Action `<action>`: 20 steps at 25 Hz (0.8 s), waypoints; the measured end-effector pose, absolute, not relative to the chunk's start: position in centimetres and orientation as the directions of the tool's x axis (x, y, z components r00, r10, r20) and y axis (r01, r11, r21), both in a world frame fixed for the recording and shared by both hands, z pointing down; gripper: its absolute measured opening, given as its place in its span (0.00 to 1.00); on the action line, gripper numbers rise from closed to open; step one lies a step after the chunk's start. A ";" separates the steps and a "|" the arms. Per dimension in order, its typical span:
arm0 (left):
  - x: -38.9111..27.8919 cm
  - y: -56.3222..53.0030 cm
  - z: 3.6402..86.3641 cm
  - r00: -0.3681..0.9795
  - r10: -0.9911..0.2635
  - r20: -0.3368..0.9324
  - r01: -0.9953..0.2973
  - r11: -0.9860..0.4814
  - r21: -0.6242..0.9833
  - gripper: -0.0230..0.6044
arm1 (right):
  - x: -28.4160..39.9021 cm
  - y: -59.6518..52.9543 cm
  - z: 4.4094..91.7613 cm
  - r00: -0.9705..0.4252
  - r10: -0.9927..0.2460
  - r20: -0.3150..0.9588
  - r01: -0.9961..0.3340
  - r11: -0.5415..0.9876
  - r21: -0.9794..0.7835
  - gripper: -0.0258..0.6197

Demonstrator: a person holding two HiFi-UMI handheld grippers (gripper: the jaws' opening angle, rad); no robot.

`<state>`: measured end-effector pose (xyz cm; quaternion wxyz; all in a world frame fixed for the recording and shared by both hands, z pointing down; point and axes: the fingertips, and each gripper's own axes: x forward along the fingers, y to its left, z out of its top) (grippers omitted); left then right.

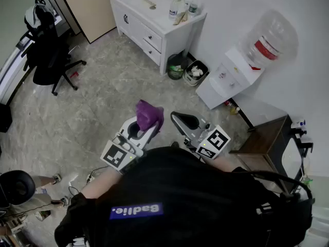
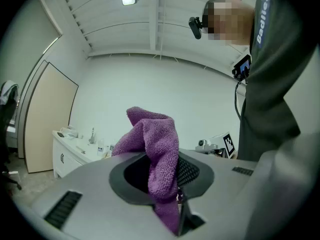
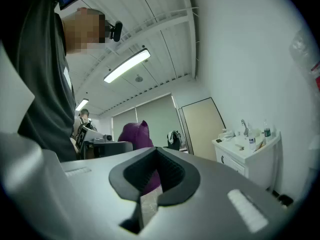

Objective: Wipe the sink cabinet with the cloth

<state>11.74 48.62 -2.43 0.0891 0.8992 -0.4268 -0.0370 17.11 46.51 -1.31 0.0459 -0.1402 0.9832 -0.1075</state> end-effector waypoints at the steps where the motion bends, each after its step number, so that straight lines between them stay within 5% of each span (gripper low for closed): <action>1: 11.8 48.6 -2.4 0.633 -0.774 0.010 -0.761 -0.620 0.192 0.17 | 17.1 46.5 -1.3 -0.956 -0.285 -0.060 -0.266 0.938 -0.225 0.04; 20: 12.1 47.2 -2.0 0.623 -0.782 0.015 -0.768 -0.608 0.201 0.17 | 17.6 45.2 -0.8 -0.960 -0.273 -0.067 -0.249 0.936 -0.250 0.04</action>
